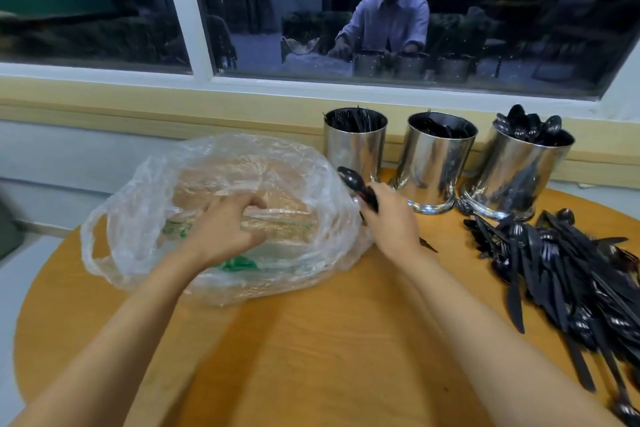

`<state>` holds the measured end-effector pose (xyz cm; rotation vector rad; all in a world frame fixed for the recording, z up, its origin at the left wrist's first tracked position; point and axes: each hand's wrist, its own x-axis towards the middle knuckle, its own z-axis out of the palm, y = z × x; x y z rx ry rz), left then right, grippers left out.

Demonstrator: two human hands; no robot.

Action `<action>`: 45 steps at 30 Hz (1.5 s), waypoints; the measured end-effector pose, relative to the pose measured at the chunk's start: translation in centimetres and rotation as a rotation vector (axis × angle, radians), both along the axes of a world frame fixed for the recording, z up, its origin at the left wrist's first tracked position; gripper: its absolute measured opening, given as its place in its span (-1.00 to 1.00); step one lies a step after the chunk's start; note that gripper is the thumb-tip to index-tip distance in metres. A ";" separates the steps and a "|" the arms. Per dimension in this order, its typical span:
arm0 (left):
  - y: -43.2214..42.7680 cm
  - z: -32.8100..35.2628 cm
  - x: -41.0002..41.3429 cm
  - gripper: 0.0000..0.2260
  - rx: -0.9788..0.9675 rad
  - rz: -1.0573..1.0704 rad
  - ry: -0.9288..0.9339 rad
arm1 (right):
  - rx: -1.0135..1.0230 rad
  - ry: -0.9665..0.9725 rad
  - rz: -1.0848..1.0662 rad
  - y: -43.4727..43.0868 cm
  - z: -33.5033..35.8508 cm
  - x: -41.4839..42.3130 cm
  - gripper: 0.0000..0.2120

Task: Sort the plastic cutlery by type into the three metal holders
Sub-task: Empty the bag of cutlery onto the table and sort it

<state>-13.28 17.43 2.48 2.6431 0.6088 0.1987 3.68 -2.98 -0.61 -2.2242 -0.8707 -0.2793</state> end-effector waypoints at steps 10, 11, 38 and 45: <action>-9.6 -4.7 9.8 -0.60 0.241 -0.175 0.008 | -0.567 0.115 -0.150 -4.5 -3.8 4.1 -0.87; -9.4 -5.1 9.8 -0.61 0.283 -0.146 0.029 | -0.550 0.125 -0.158 -5.2 -3.7 4.2 -0.86; -33.8 -5.9 19.9 -0.50 -0.035 -0.317 -0.025 | -0.176 0.380 -0.492 -32.3 -2.3 10.2 -0.36; -35.9 -8.9 22.6 -0.48 0.077 -0.382 0.042 | -0.319 0.405 -0.416 -32.7 -6.1 9.5 -0.37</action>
